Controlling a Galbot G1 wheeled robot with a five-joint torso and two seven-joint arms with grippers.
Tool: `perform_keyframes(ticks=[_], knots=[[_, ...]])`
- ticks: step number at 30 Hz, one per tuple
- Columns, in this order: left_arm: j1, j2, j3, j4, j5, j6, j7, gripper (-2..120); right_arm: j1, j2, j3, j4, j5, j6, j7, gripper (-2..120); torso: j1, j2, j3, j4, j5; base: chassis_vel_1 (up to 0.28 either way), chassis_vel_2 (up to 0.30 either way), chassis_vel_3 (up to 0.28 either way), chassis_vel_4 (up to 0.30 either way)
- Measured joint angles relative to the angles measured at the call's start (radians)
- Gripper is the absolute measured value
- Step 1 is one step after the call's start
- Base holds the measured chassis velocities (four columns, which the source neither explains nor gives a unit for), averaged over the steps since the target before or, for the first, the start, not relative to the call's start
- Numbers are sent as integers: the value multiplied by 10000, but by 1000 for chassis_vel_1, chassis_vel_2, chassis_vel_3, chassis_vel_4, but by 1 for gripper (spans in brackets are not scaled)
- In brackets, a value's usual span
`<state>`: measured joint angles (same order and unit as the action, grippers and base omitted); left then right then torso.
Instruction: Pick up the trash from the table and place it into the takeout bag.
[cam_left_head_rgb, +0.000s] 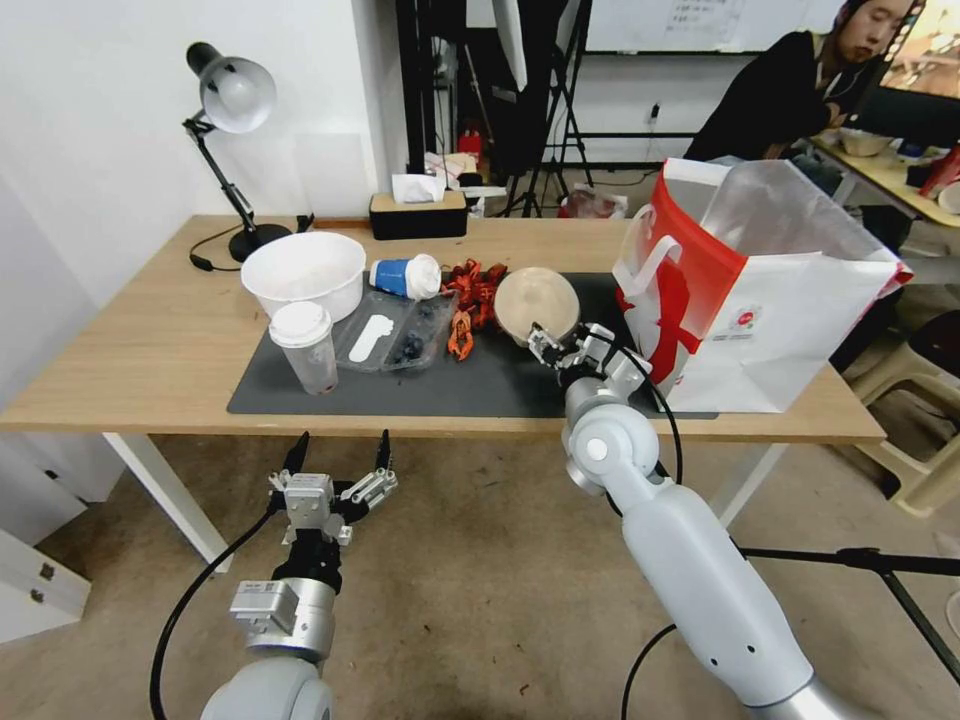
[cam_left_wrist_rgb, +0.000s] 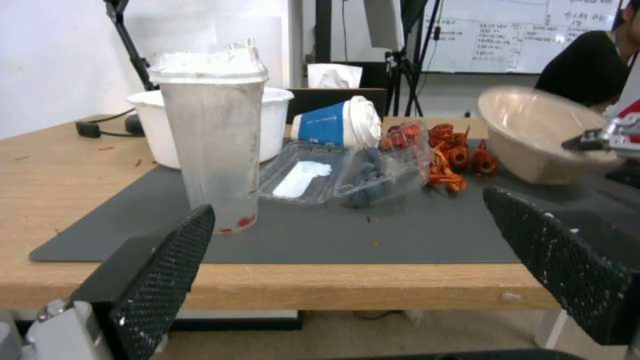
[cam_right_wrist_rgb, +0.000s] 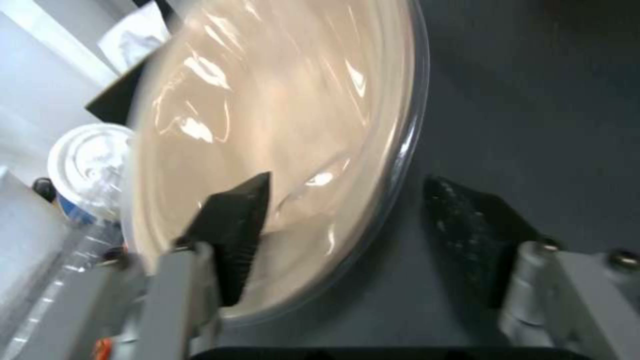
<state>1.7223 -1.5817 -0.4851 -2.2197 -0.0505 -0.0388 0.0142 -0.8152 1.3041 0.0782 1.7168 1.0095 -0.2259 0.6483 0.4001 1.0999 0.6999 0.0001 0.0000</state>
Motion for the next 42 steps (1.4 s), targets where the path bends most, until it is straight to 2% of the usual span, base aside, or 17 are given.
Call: perform_keyframes(ticks=[2,3,6,8,10,13,15,17,20,21,24,25,28,33,35,36,42], knots=[[13,-7,23,1,19,-11,0,100,-45,-3,15,0,6,-20,14,50,0,0,0,-1,0,0,0,0,0],[13,-7,23,1,19,-11,0,100,-45,-3,15,0,6,-20,14,50,0,0,0,-1,0,0,0,0,0],[35,-11,37,4,30,-59,2,100,-117,-61,82,76,4,-23,39,33,0,1,0,-1,2,0,0,0,0],[40,-12,37,6,31,-75,2,100,-146,-88,119,131,1,-23,40,30,-1,0,0,-1,1,0,0,0,0],[52,-15,39,17,35,-133,4,100,-245,-174,206,266,-26,-22,32,20,-1,0,0,-1,1,0,0,0,0],[55,-18,44,17,37,-157,8,100,-321,-247,248,333,-93,6,-52,14,-1,0,0,-2,0,0,0,0,0],[52,-21,49,17,40,-164,12,100,-420,-368,306,481,-191,121,-283,5,-1,0,0,-2,1,0,0,0,0],[50,-21,50,18,40,-165,14,100,-450,-416,319,534,-243,186,-408,4,-1,1,0,-1,1,0,0,0,0],[43,-19,52,6,41,-165,20,100,-639,-708,389,949,-455,688,-1456,3,-1,1,0,-2,2,0,0,0,0],[43,-19,52,6,41,-165,20,100,-639,-708,389,949,-455,688,-1456,3,-1,1,0,-2,2,0,0,0,0],[37,-18,46,1,36,-165,20,100,-800,-1005,611,1515,-649,1443,-3003,3,-1,0,0,-1,1,0,0,0,0],[37,-18,46,1,36,-165,20,100,-800,-1005,611,1515,-649,1443,-3003,3,-1,0,0,-1,1,0,0,0,0],[30,-16,38,-2,36,-163,21,100,-780,-1259,1061,2051,-1062,1855,-4115,3,-3,1,0,-1,3,0,0,0,0],[23,-25,34,-2,35,-157,20,100,-348,-1613,1750,2539,-1815,1755,-4138,3,-3,1,0,0,2,0,0,0,0],[17,-41,39,-1,35,-153,20,100,68,-2068,2510,2663,-3062,1176,-3710,3,-3,0,0,1,2,0,0,0,0],[17,-41,39,-1,35,-153,20,100,68,-2068,2510,2663,-3062,1176,-3710,3,-3,0,0,1,2,0,0,0,0],[-2,-49,53,27,42,-151,20,100,260,-2951,3949,2644,-4457,180,-3289,3,-3,1,0,-6,4,0,0,0,0]])
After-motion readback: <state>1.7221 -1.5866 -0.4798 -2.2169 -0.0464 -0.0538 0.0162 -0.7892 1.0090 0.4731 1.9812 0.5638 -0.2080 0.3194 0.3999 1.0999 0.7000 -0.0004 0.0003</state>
